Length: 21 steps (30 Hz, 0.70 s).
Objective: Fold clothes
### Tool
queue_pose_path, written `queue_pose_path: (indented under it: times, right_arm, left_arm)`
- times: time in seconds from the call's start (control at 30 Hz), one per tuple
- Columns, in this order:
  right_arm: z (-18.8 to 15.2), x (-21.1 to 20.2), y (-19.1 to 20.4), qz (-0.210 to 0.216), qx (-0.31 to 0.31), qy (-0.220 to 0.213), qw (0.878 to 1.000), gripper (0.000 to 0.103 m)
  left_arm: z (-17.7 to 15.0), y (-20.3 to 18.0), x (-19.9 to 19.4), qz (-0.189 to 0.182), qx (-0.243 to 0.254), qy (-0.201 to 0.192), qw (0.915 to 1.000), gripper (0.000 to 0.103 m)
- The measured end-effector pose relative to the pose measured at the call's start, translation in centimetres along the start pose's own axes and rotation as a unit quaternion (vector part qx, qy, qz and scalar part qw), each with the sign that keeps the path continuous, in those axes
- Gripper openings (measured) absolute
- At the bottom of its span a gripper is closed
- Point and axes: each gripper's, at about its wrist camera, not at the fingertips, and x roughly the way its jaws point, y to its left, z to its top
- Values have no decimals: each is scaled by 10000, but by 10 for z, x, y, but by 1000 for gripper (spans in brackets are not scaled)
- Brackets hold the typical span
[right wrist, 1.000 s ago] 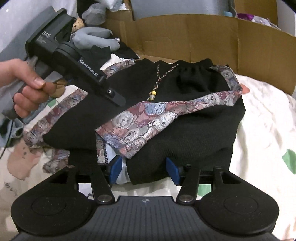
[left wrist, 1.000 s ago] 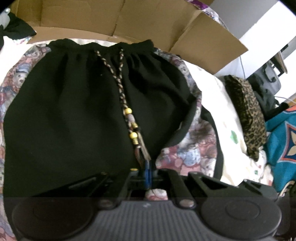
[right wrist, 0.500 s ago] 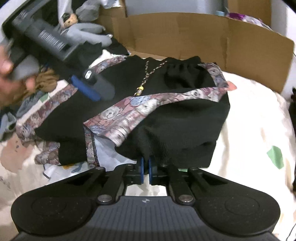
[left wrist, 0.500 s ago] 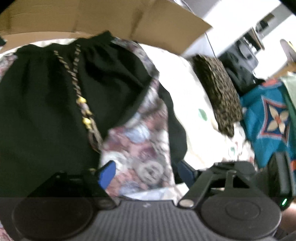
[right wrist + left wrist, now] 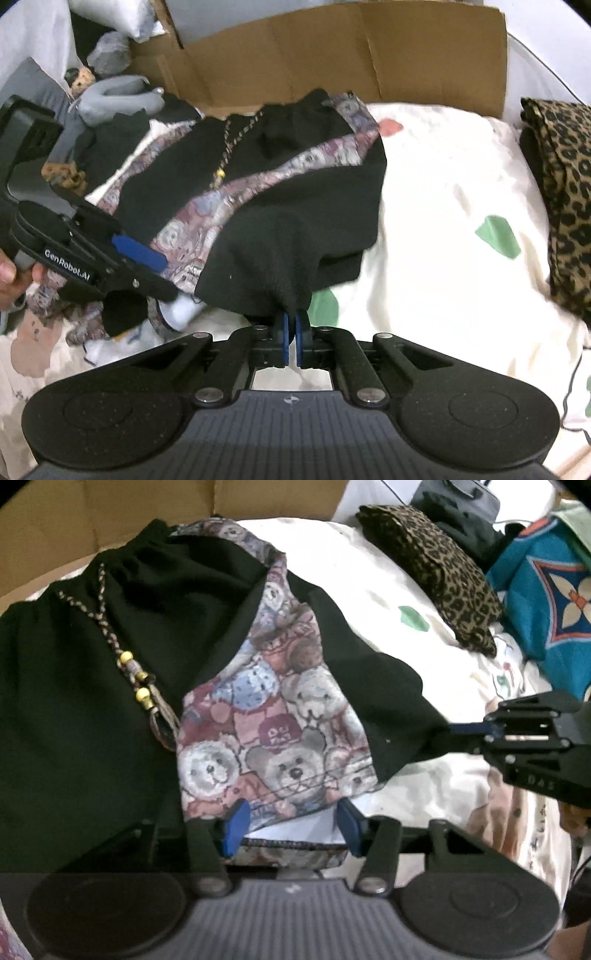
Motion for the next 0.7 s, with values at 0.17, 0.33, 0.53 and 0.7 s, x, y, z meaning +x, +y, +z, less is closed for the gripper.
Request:
queue_pose_path:
  times: [0.17,0.33,0.53,0.7]
  right_arm:
    - [-4,-6,8,-97,-287,-79,9995,29]
    - [1,-16,27,127,-686,-406,9967,47]
    - [8,-6,45,379,-800,-399,9953,47]
    - [15,12,47,493,-354,-199,9980,47]
  left_arm:
    - [6,-11,-6,-25,178,-229,9996,55]
    - [7,-12,-6,-113,121,-266,9995,39]
    - [0,-2,-18,-10,-7,-340,9994,39]
    - [-11,14,-24,115,-260,-379,9989,39]
